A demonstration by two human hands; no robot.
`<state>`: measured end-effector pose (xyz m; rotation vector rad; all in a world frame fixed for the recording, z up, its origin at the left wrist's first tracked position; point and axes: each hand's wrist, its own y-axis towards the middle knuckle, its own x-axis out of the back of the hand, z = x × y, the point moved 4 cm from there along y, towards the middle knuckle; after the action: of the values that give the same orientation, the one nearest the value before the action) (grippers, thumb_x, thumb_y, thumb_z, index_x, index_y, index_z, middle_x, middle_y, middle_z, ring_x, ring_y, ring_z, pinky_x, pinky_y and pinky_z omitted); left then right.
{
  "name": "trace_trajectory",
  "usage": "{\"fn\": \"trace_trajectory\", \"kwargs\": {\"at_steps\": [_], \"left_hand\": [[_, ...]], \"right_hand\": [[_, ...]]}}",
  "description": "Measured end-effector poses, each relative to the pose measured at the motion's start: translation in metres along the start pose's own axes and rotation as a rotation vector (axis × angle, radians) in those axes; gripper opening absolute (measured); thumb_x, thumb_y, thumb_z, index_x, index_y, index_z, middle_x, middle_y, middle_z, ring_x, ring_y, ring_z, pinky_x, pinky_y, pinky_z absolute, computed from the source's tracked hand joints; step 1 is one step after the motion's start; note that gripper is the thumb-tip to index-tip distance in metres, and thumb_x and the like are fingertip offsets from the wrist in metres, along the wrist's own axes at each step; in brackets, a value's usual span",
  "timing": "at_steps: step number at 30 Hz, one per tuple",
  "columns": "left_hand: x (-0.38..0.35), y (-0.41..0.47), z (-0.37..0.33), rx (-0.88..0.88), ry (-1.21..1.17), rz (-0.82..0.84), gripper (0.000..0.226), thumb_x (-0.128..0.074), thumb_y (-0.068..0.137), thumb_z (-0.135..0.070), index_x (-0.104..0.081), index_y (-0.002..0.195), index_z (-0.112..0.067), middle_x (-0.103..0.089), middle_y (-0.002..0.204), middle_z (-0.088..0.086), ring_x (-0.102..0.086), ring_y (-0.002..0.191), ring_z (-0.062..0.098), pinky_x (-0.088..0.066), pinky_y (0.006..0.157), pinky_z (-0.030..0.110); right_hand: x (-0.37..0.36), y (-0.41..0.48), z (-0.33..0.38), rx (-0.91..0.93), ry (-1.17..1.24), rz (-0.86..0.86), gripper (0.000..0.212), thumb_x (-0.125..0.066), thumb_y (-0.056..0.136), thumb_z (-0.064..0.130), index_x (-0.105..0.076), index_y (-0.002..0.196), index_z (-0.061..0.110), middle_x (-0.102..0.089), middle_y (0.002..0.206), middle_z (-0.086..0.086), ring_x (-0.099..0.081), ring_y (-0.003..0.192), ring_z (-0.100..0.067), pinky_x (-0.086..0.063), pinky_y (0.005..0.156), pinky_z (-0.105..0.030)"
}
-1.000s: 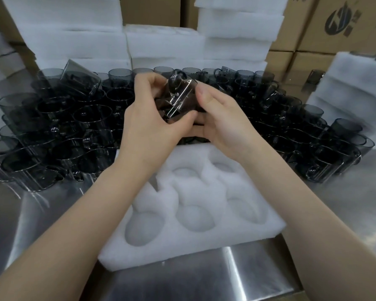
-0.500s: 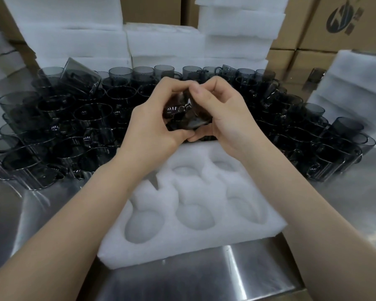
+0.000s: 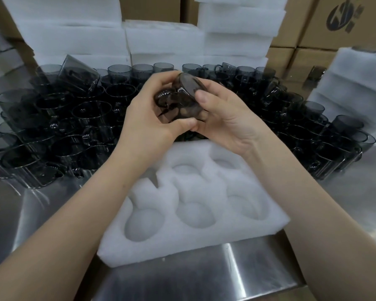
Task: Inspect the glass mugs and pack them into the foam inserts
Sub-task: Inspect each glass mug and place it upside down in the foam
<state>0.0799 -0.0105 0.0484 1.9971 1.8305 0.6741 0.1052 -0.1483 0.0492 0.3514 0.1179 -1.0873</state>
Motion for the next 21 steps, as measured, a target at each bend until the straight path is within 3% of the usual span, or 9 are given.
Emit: {"fn": "trace_trajectory", "kwargs": {"at_steps": [3,5,8,10,12,15,18,21], "left_hand": [[-0.001,0.0,0.001,-0.03,0.095,0.059,0.07,-0.077,0.068,0.011,-0.053,0.123,-0.025,-0.061,0.114,-0.011,-0.06,0.111,0.003,-0.05,0.094,0.021],[-0.002,0.0,0.003,-0.062,0.158,0.08,0.072,-0.077,0.068,0.007,-0.053,0.121,-0.033,-0.059,0.117,-0.019,-0.056,0.116,-0.001,-0.048,0.099,0.022],[-0.001,0.002,0.006,-0.073,0.188,0.084,0.076,-0.07,0.072,0.014,-0.052,0.124,-0.039,-0.046,0.135,-0.021,-0.035,0.14,0.002,-0.038,0.112,0.029],[-0.002,0.003,0.007,-0.076,0.237,0.097,0.078,-0.064,0.074,0.014,-0.047,0.135,-0.032,-0.043,0.143,-0.013,-0.027,0.144,0.003,-0.033,0.116,0.033],[-0.005,0.002,0.008,-0.024,0.209,0.114,0.083,-0.072,0.072,-0.005,-0.035,0.143,-0.028,-0.049,0.138,-0.007,-0.04,0.134,-0.003,-0.037,0.112,0.028],[-0.005,0.002,0.009,0.07,0.26,0.034,0.097,-0.084,0.063,-0.03,-0.034,0.146,-0.026,-0.049,0.124,-0.027,-0.044,0.113,-0.023,-0.037,0.097,0.005],[-0.003,0.001,0.004,0.026,0.405,-0.069,0.072,-0.082,0.069,-0.023,-0.051,0.134,-0.021,-0.056,0.097,-0.03,-0.052,0.089,-0.022,-0.035,0.077,-0.004],[-0.004,0.0,-0.003,-0.04,0.493,-0.054,0.068,-0.08,0.07,-0.014,-0.053,0.133,-0.019,-0.059,0.101,-0.021,-0.053,0.09,-0.007,-0.034,0.076,-0.005]], "right_hand": [[0.002,-0.001,0.0,0.034,-0.112,-0.106,0.018,-0.069,0.083,0.017,-0.055,0.092,0.013,-0.063,0.091,-0.011,-0.06,0.08,-0.027,-0.052,0.056,-0.032],[0.001,-0.003,0.002,0.075,-0.173,-0.163,0.018,-0.067,0.088,0.022,-0.051,0.085,0.014,-0.064,0.083,-0.007,-0.064,0.074,-0.025,-0.054,0.053,-0.034],[-0.002,-0.003,0.003,0.098,-0.162,-0.168,0.014,-0.062,0.093,0.018,-0.051,0.087,0.013,-0.064,0.091,-0.011,-0.066,0.086,-0.028,-0.059,0.065,-0.045],[-0.005,-0.002,0.001,0.076,-0.129,-0.143,0.014,-0.064,0.09,0.014,-0.05,0.093,0.013,-0.061,0.097,-0.015,-0.063,0.093,-0.029,-0.058,0.078,-0.052],[-0.007,0.0,-0.002,0.052,-0.115,-0.139,0.025,-0.064,0.082,0.012,-0.045,0.097,0.014,-0.059,0.098,-0.016,-0.058,0.092,-0.03,-0.051,0.078,-0.051],[-0.007,0.002,-0.004,0.046,-0.185,-0.155,0.035,-0.064,0.074,0.012,-0.041,0.1,0.016,-0.059,0.099,-0.014,-0.057,0.087,-0.026,-0.045,0.075,-0.043],[-0.006,0.003,-0.009,0.028,-0.338,-0.172,0.041,-0.066,0.074,0.022,-0.045,0.109,0.019,-0.062,0.1,-0.009,-0.062,0.086,-0.021,-0.052,0.079,-0.042],[-0.005,0.005,-0.012,0.006,-0.468,-0.19,0.044,-0.067,0.077,0.034,-0.053,0.116,0.021,-0.065,0.108,-0.004,-0.067,0.099,-0.02,-0.055,0.089,-0.047]]}}
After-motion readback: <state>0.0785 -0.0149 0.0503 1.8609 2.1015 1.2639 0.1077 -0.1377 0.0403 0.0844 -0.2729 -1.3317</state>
